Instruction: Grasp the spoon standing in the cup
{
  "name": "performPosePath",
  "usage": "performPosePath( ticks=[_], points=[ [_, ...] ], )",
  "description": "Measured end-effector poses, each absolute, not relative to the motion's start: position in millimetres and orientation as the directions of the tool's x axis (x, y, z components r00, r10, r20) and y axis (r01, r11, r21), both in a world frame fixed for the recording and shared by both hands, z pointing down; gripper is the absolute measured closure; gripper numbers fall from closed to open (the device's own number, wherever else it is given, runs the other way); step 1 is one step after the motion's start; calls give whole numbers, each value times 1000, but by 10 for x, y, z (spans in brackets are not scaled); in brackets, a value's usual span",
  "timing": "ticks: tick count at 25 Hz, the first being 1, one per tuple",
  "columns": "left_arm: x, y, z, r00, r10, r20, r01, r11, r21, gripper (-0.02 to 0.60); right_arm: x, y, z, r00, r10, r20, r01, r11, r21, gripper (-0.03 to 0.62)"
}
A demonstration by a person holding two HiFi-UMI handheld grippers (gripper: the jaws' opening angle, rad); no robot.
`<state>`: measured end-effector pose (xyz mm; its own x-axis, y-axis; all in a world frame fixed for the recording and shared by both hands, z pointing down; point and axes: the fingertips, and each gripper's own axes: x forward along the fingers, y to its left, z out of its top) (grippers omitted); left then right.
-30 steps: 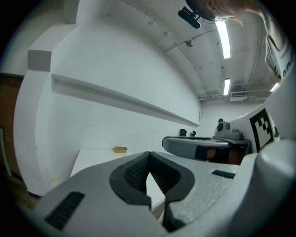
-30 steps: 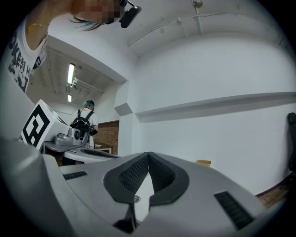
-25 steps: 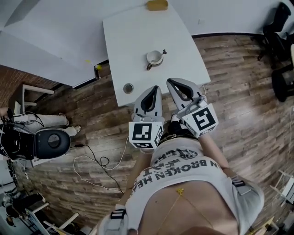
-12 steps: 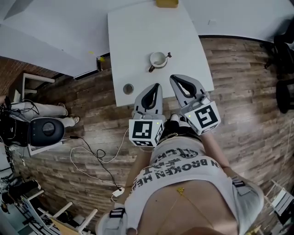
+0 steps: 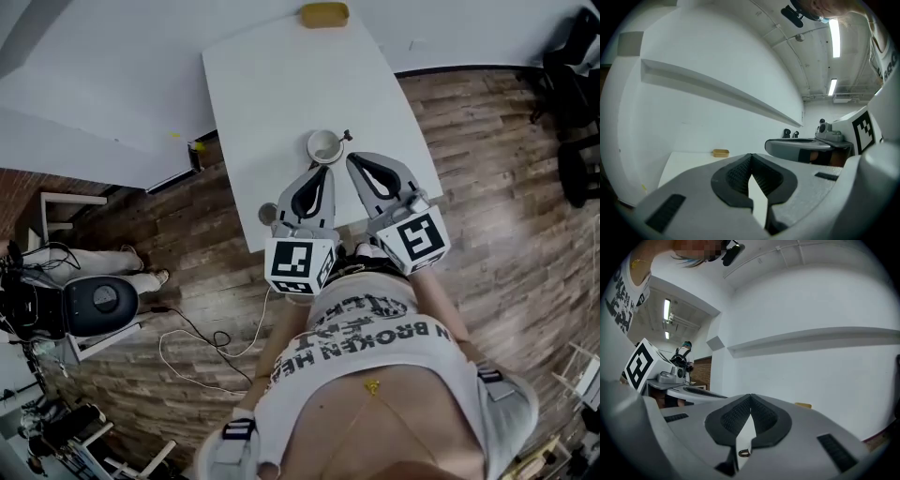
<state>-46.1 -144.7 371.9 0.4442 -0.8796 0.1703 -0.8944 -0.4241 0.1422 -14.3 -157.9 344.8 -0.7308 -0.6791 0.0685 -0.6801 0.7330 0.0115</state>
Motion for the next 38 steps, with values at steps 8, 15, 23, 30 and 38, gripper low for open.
performPosePath(
  ticks=[8, 15, 23, 30, 38],
  points=[
    [-658, -1657, 3778, 504, -848, 167, -863, -487, 134, 586, -325, -1796, 3522, -687, -724, 69, -725, 689, 12, 586],
    [-1027, -1972, 3979, 542, -817, 197, -840, -517, 165, 586, -652, -2142, 3789, -646, -750, 139, -756, 654, 19, 586],
    [-1092, -2009, 3978, 511, -835, 204, -859, -486, 163, 586, -625, -2201, 3890, -657, -732, 181, -742, 670, 14, 586],
    [-1109, -2186, 4002, 446, -868, 218, -892, -413, 183, 586, -531, -2439, 4100, -676, -689, 261, -706, 707, 38, 586],
    [-961, -2308, 4125, 410, -876, 255, -909, -371, 188, 586, -296, -2653, 4529, -676, -642, 363, -681, 732, 26, 586]
  ],
)
